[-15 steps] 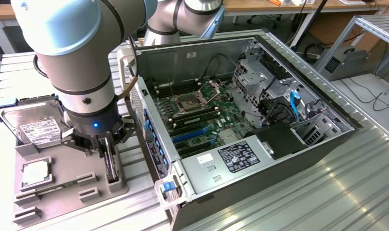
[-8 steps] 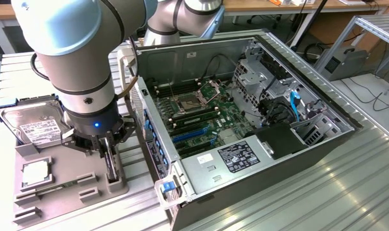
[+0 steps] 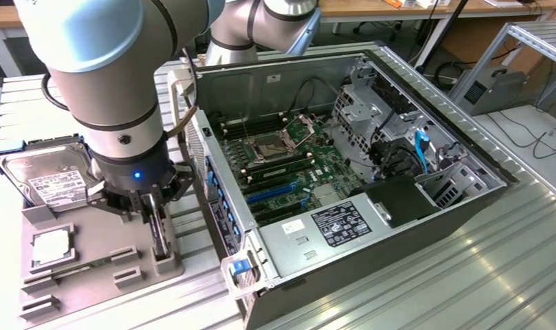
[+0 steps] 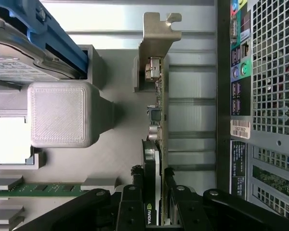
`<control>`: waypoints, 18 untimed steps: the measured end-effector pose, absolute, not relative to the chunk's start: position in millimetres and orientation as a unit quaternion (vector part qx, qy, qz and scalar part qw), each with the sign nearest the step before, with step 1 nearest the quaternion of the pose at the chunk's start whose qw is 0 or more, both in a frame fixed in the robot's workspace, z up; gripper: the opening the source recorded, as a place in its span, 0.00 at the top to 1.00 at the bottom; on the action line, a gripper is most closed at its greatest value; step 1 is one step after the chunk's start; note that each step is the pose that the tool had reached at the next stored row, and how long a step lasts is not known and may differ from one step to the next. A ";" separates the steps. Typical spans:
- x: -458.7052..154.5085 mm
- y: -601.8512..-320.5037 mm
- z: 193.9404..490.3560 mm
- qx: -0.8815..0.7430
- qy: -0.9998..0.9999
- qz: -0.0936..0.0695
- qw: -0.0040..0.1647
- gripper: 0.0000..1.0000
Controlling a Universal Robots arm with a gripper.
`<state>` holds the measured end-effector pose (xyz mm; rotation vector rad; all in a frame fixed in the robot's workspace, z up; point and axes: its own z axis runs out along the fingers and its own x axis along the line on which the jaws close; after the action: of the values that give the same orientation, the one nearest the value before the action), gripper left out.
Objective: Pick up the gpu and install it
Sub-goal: 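Pick up the gpu and move the gpu toward the slot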
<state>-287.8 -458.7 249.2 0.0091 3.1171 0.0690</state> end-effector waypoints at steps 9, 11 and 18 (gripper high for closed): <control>-287.9 -458.7 266.7 0.003 1.000 0.022 0.012 0.73; -287.8 -458.7 271.0 0.003 1.000 0.022 0.012 0.73; -287.9 -458.6 292.7 0.003 1.000 0.022 0.012 0.73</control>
<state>-287.9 -458.6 292.7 0.0091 3.1171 0.0691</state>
